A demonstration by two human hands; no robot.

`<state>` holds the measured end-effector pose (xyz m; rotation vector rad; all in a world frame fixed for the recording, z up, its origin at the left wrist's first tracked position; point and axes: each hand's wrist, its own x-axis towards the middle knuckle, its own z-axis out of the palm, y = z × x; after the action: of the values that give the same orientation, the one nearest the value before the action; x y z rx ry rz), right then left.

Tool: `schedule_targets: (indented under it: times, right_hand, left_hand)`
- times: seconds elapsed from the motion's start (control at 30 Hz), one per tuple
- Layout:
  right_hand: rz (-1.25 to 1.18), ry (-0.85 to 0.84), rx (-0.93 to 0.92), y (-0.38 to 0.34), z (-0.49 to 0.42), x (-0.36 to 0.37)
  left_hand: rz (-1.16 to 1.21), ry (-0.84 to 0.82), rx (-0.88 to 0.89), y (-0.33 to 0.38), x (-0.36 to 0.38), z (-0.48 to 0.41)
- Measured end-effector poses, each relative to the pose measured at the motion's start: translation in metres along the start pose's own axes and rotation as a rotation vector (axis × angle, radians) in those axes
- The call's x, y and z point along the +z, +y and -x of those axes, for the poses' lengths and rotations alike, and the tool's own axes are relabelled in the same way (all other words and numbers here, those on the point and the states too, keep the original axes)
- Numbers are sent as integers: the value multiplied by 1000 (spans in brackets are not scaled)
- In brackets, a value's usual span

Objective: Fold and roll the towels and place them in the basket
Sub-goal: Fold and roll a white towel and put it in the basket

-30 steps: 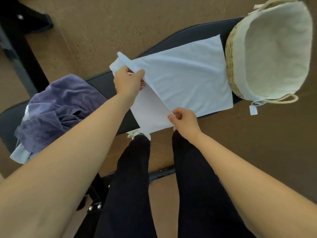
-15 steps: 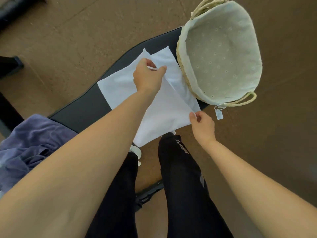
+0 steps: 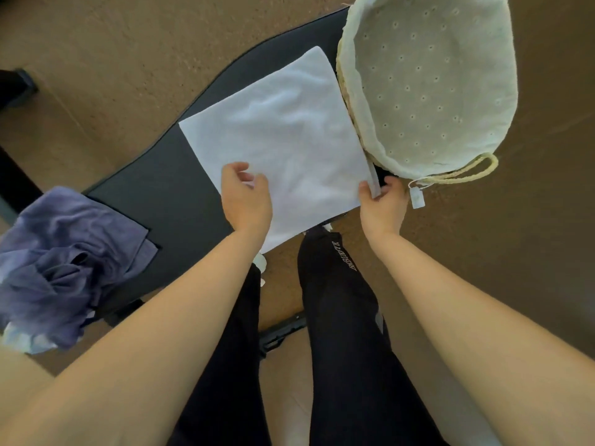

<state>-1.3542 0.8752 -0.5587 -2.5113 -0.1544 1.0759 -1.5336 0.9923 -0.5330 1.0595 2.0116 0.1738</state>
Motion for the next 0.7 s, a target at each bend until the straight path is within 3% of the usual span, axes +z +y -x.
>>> schedule_targets:
  times: [0.1, 0.27, 0.5, 0.7]
  right_hand:
    - [89, -26, -60, -3, -1, 0]
    - [258, -72, -97, -7, -2, -1]
    - [188, -105, -33, -4, 14, -3]
    - [157, -174, 139, 5, 34, -14]
  left_hand:
    - [-99, 101, -190, -55, -19, 14]
    - [-18, 30, -489, -81, -18, 28]
    - [154, -103, -618, -88, -14, 44]
    - [134, -118, -577, -110, -51, 40]
